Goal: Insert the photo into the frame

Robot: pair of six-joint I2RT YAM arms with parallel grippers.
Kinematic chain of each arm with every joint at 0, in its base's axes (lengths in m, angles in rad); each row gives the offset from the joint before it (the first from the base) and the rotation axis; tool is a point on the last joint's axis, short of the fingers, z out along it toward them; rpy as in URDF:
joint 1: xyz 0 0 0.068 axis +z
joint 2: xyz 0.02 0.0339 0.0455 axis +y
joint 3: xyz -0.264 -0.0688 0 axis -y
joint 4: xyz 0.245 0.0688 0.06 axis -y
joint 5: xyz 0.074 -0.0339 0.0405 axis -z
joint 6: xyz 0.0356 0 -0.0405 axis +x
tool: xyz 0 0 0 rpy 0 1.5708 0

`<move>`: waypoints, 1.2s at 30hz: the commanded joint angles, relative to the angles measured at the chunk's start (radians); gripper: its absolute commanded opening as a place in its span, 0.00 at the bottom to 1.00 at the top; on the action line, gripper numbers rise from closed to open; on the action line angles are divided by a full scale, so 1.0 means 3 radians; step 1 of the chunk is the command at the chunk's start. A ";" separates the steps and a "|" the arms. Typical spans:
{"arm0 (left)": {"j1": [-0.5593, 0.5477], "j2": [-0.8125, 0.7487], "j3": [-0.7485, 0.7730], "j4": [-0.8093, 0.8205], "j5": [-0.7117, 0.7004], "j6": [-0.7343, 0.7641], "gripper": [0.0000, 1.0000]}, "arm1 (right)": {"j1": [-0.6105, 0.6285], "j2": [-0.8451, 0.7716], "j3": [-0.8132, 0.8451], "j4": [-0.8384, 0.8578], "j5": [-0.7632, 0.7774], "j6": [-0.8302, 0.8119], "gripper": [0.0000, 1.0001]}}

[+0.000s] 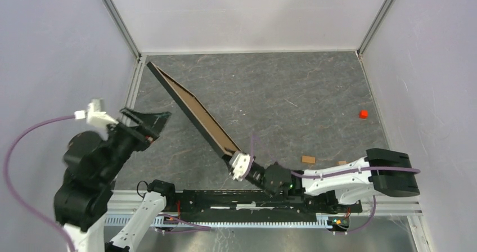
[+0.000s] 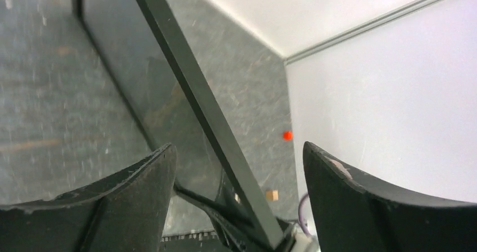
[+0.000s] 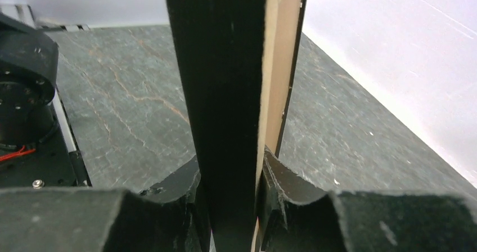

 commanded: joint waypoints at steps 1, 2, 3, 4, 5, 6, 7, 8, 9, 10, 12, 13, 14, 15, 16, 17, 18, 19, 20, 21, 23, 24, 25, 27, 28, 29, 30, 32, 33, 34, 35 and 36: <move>0.0007 -0.0190 0.0342 0.0019 -0.0263 0.0473 0.90 | -0.0566 -0.0266 -0.0090 -0.0085 -0.1787 0.0810 0.00; 0.0007 -0.0235 0.0333 0.0051 -0.0248 0.0471 0.91 | -0.0655 -0.0302 -0.0093 -0.0145 -0.1953 0.0907 0.00; 0.0007 -0.0283 0.0302 0.0094 -0.0211 0.0471 0.91 | -0.0756 -0.0323 -0.0101 -0.0192 -0.2114 0.1001 0.00; 0.0007 -0.0322 0.0269 0.0141 -0.0193 0.0471 0.91 | -0.0856 -0.0352 -0.0097 -0.0264 -0.2317 0.1074 0.00; 0.0007 -0.0344 0.0237 0.0169 -0.0201 0.0467 0.91 | -0.0929 -0.0389 -0.0117 -0.0279 -0.2423 0.1222 0.00; 0.0007 -0.0357 0.0212 0.0186 -0.0225 0.0457 0.91 | -0.1006 -0.0431 -0.0176 -0.0228 -0.2536 0.1354 0.00; 0.0007 -0.0359 0.0184 0.0210 -0.0241 0.0447 0.91 | -0.1071 -0.0467 -0.0237 -0.0149 -0.2670 0.1466 0.00; 0.0007 -0.0356 0.0156 0.0240 -0.0254 0.0443 0.91 | -0.1136 -0.0501 -0.0289 -0.0038 -0.2830 0.1568 0.00; 0.0007 -0.0343 0.0133 0.0264 -0.0259 0.0428 0.90 | -0.1187 -0.0526 -0.0320 -0.0004 -0.2951 0.1641 0.00; 0.0007 -0.0331 0.0114 0.0279 -0.0252 0.0409 0.89 | -0.1261 -0.0537 -0.0330 -0.0001 -0.3050 0.1729 0.00; 0.0007 -0.0292 0.0077 0.0303 -0.0224 0.0343 0.87 | -0.1443 -0.0544 -0.0357 0.0075 -0.3359 0.1921 0.00; 0.0008 -0.0285 0.0050 0.0321 -0.0195 0.0329 0.86 | -0.1556 -0.0533 -0.0366 0.0124 -0.3504 0.2033 0.00; 0.0007 -0.0278 0.0023 0.0353 -0.0166 0.0322 0.85 | -0.1648 -0.0505 -0.0356 0.0123 -0.3649 0.2104 0.00; 0.0008 -0.0269 -0.0008 0.0370 -0.0164 0.0320 0.85 | -0.1752 -0.0469 -0.0310 0.0054 -0.3724 0.2160 0.00; 0.0007 -0.0253 -0.0021 0.0374 -0.0163 0.0322 0.85 | -0.1832 -0.0423 -0.0276 -0.0033 -0.3765 0.2205 0.00; 0.0007 -0.0240 -0.0033 0.0373 -0.0163 0.0334 0.85 | -0.1929 -0.0366 -0.0262 -0.0040 -0.3806 0.2261 0.00; 0.0006 -0.0222 -0.0036 0.0377 -0.0163 0.0341 0.85 | -0.2031 -0.0311 -0.0244 -0.0032 -0.3833 0.2324 0.00; 0.0007 -0.0205 -0.0041 0.0374 -0.0163 0.0351 0.85 | -0.2113 -0.0226 -0.0216 -0.0028 -0.3837 0.2404 0.00; 0.0007 -0.0192 -0.0042 0.0378 -0.0163 0.0357 0.85 | -0.2215 -0.0136 -0.0180 -0.0003 -0.3876 0.2504 0.00; 0.0004 -0.0174 -0.0042 0.0378 -0.0163 0.0365 0.85 | -0.2307 -0.0002 -0.0108 0.0009 -0.3939 0.2602 0.00; 0.0007 -0.0151 -0.0039 0.0378 -0.0163 0.0387 0.84 | -0.2505 0.0304 0.0065 -0.0091 -0.3915 0.2802 0.00; 0.0007 -0.0139 -0.0042 0.0374 -0.0163 0.0398 0.84 | -0.2595 0.0495 0.0162 -0.0073 -0.3958 0.2925 0.00; 0.0007 -0.0133 -0.0046 0.0373 -0.0163 0.0406 0.84 | -0.2666 0.0724 0.0308 -0.0076 -0.4072 0.2998 0.00; 0.0008 -0.0129 -0.0061 0.0373 -0.0163 0.0428 0.84 | -0.2803 0.1220 0.0722 -0.0332 -0.4472 0.3069 0.00; 0.0007 -0.0132 -0.0071 0.0373 -0.0163 0.0447 0.84 | -0.2859 0.1428 0.0843 -0.0306 -0.4633 0.3164 0.00; 0.0007 -0.0133 -0.0080 0.0372 -0.0163 0.0466 0.84 | -0.2906 0.1623 0.0907 -0.0177 -0.4785 0.3278 0.00; 0.0004 -0.0136 -0.0091 0.0373 -0.0163 0.0479 0.84 | -0.2940 0.1741 0.0910 0.0057 -0.4863 0.3424 0.00; 0.0005 -0.0140 -0.0119 0.0368 -0.0163 0.0509 0.84 | -0.2969 0.1927 0.1018 -0.0014 -0.4969 0.3373 0.00; 0.0008 -0.0137 -0.0143 0.0373 -0.0163 0.0530 0.84 | -0.2974 0.1991 0.1131 -0.0296 -0.4976 0.3189 0.00; 0.0007 -0.0132 -0.0158 0.0371 -0.0163 0.0540 0.84 | -0.2980 0.2032 0.1199 -0.0506 -0.4932 0.3032 0.00; 0.0007 -0.0123 -0.0181 0.0373 -0.0163 0.0549 0.84 | -0.2993 0.2073 0.1263 -0.0684 -0.4895 0.2898 0.00; 0.0007 -0.0107 -0.0197 0.0381 -0.0163 0.0549 0.84 | -0.3004 0.2108 0.1303 -0.0767 -0.4887 0.2827 0.00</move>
